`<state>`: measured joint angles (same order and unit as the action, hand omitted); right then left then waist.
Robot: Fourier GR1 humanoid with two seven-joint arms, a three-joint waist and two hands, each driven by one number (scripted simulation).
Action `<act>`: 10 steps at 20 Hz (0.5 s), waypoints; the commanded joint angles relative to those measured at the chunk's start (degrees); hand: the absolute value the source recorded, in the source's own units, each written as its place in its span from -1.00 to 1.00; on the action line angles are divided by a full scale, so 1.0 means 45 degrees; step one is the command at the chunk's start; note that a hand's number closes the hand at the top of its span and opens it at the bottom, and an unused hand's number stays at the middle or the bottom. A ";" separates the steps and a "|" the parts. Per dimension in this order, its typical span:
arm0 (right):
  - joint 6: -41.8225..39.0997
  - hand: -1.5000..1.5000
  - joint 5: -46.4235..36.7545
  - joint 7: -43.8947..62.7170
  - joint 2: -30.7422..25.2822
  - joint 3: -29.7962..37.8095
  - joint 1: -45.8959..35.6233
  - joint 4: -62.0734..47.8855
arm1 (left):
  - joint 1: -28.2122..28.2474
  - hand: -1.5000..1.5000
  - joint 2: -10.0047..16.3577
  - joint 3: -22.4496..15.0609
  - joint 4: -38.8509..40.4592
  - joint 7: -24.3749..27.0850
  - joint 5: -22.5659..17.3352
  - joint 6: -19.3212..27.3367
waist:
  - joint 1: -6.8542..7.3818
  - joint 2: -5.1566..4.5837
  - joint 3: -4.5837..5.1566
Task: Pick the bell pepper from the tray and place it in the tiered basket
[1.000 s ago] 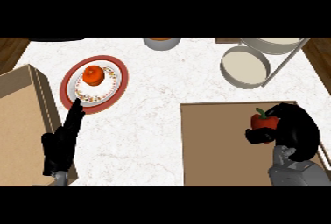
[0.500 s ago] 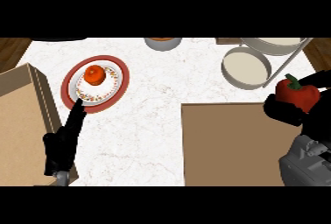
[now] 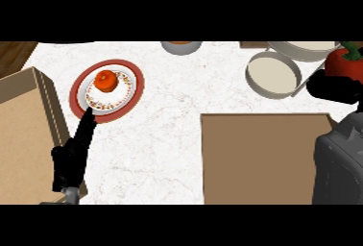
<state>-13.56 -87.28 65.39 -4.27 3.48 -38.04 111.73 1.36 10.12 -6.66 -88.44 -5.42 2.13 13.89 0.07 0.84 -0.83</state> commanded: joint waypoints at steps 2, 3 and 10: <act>-0.1963 1.00 -0.0177 0.1462 -0.0322 0.1982 -0.2616 -0.1468 | 0.1209 0.00 -0.0413 -0.0231 0.0972 0.0452 -0.0084 -0.0071 | 0.0183 -0.0192 0.0231; -0.1787 1.00 -0.0238 0.1242 -0.0404 0.2277 -0.2586 -0.1676 | 0.1227 0.00 -0.0456 -0.0395 0.1130 0.0543 0.0172 0.0000 | 0.0116 -0.0209 0.0222; -0.0912 1.00 0.0007 -0.0109 -0.0910 0.4246 -0.3960 -0.4390 | 0.1201 0.00 -0.0530 -0.0149 0.1243 0.0737 -0.0143 -0.0333 | 0.0206 -0.0277 0.0204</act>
<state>-16.85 -88.51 60.95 -7.00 18.22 -52.56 97.11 1.78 9.24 -7.27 -89.27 -4.23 2.39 12.67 1.03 0.38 -0.98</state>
